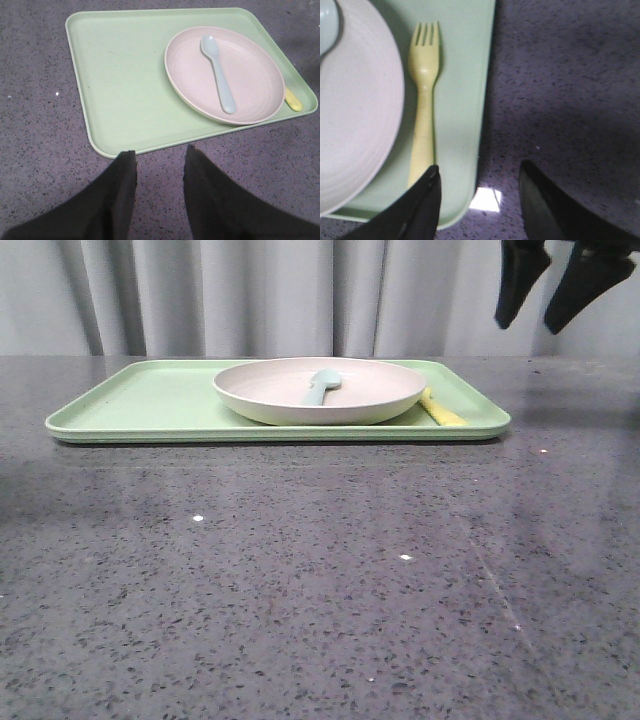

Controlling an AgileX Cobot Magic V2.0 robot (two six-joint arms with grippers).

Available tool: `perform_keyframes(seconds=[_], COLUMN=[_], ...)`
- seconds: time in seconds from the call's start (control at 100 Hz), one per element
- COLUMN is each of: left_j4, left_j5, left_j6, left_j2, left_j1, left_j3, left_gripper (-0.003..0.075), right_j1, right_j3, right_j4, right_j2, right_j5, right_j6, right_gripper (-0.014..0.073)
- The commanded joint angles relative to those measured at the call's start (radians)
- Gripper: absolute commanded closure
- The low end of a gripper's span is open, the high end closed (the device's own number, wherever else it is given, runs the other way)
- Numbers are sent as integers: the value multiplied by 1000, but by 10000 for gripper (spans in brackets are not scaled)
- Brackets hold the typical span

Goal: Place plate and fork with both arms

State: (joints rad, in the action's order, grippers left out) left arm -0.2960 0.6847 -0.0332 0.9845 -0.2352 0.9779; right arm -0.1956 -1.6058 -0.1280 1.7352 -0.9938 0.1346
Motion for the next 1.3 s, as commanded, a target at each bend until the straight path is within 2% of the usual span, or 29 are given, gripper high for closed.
perform_keyframes(seconds=[0.0, 0.28, 0.4, 0.52, 0.57, 0.96, 1.06, 1.29], left_j4=[-20, -20, -20, -20, -20, 36, 40, 47], left_j5=[-93, -271, -325, -358, -374, -455, -486, -505], left_j6=[3, 6, 6, 6, 6, 6, 6, 6], left_j2=[-18, -112, -161, -210, -230, -377, -420, -524], left_j1=[1, 1, 1, 1, 1, 1, 1, 1], left_j3=[24, -114, -181, -240, -263, -395, -434, -517], left_gripper=[479, 496, 597, 732, 741, 741, 741, 741], right_j1=[29, 42, 42, 42, 42, 41, 41, 41], right_j3=[-14, 128, 215, 304, 343, 689, 767, 903], right_j4=[30, 111, 116, 119, 122, 149, 152, 164], right_j2=[-101, -326, -440, -544, -585, -915, -1000, -1177], right_j5=[7, 66, 125, 181, 205, 442, 473, 519], right_j6=[-3, -3, -3, -3, -3, -4, -4, -4], right_gripper=[240, 370, 473, 578, 607, 625, 662, 659])
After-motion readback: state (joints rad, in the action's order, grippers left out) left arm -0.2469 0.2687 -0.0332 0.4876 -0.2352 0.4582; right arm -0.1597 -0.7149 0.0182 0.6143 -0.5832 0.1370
